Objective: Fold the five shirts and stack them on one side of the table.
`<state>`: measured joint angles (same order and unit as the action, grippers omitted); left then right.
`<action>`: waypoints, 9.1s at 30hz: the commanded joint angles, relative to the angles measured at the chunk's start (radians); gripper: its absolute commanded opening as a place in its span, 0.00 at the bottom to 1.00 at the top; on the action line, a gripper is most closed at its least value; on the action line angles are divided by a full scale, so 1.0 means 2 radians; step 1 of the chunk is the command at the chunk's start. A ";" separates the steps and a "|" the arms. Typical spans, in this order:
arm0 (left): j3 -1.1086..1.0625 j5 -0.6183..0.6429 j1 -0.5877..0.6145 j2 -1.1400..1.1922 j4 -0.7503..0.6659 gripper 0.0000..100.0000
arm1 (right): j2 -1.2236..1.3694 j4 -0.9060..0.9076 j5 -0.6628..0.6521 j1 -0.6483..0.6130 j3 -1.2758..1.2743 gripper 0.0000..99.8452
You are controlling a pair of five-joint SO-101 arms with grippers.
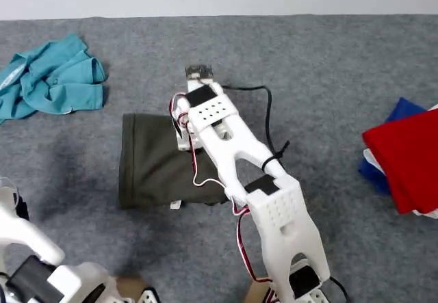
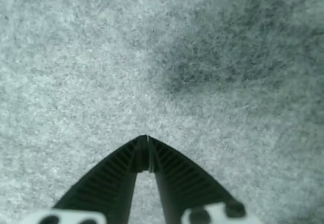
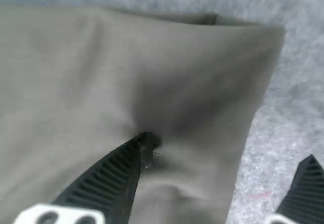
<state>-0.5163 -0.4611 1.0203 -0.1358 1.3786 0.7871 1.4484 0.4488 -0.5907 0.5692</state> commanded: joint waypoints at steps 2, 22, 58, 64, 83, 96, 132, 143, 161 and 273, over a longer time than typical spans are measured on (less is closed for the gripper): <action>0.001 -0.001 -0.002 -0.019 -0.008 0.00 | 0.016 -0.003 0.005 0.002 0.003 0.40; -0.020 -0.001 -0.002 -0.024 -0.007 0.00 | -0.043 0.112 -0.087 0.078 0.052 0.01; -0.020 -0.001 -0.002 -0.024 -0.005 0.00 | -0.075 -0.112 -0.638 0.141 0.055 0.16; -0.023 -0.001 -0.002 -0.024 -0.006 0.00 | -0.125 -0.117 -0.516 0.138 0.055 0.20; 0.050 0.000 -0.002 -0.025 0.063 0.00 | -0.247 0.092 -0.097 0.136 0.055 0.20; 0.049 0.000 -0.005 -0.024 0.051 0.00 | -0.260 0.170 0.101 0.087 -0.005 0.20; 0.049 -0.002 -0.048 -0.019 0.002 0.00 | -0.034 0.100 0.136 0.116 0.025 0.36; 0.049 -0.002 -0.048 -0.019 0.005 0.00 | 0.006 0.021 0.123 0.119 0.025 0.36; 0.043 -0.002 -0.048 -0.019 0.005 0.00 | 0.042 -0.035 0.121 0.122 0.025 0.03; 0.075 -0.003 -0.114 -0.021 0.073 0.00 | -0.130 0.022 -0.368 0.624 -0.071 0.01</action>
<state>-0.3982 -0.4611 0.7994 -0.1435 1.5152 0.5109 1.4822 -0.2770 0.6705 0.4296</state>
